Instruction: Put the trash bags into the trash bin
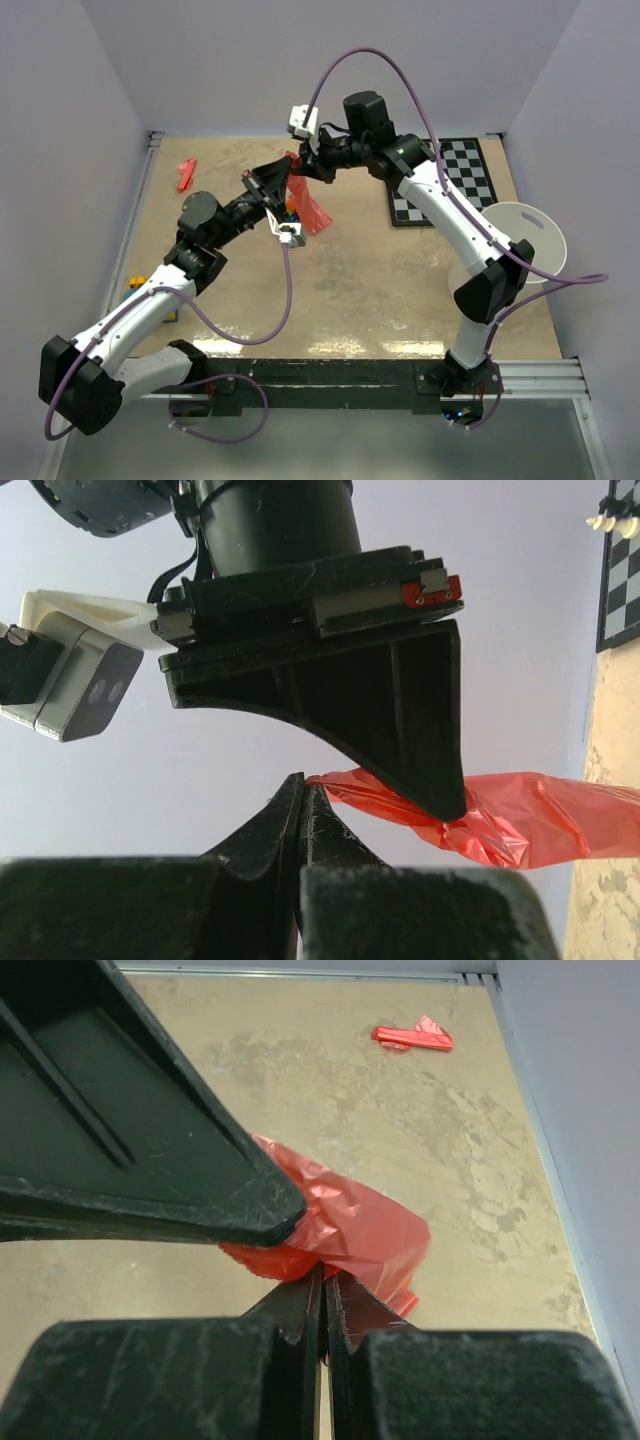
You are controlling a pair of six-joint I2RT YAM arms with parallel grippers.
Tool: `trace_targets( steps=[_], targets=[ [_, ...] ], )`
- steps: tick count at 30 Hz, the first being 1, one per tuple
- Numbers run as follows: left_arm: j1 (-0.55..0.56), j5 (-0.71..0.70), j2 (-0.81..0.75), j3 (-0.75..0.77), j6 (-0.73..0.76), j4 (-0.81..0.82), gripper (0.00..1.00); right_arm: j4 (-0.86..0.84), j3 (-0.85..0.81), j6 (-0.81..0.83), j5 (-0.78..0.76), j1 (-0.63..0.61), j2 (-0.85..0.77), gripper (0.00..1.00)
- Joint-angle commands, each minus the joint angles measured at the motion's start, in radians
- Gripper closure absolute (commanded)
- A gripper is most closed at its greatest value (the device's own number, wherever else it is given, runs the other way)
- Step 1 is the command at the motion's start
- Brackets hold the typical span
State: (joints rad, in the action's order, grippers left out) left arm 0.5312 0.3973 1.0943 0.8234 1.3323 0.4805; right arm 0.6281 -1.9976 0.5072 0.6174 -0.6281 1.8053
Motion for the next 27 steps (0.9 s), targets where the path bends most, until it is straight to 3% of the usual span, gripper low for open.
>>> trace_targets(
  steps=[1, 9, 15, 21, 27],
  targets=[
    [-0.013, 0.020, -0.037, 0.072, 0.021, -0.046, 1.00, -0.036, 0.003, -0.050, -0.044, -0.010, -0.056, 1.00],
    [0.003, 0.043, -0.001, 0.072, 0.079, -0.150, 1.00, -0.047, -0.053, -0.035, -0.070, -0.027, -0.054, 1.00],
    [0.010, -0.055, 0.055, 0.115, 0.119, -0.184, 1.00, -0.016, -0.041, 0.007, -0.030, -0.093, -0.086, 1.00],
    [0.019, 0.014, 0.003, 0.108, 0.123, -0.172, 1.00, -0.061, -0.050, -0.015, -0.114, -0.022, -0.026, 1.00],
    [0.010, -0.058, 0.084, 0.178, 0.156, -0.222, 1.00, -0.031, -0.072, -0.028, -0.024, -0.064, -0.072, 1.00]
  ],
)
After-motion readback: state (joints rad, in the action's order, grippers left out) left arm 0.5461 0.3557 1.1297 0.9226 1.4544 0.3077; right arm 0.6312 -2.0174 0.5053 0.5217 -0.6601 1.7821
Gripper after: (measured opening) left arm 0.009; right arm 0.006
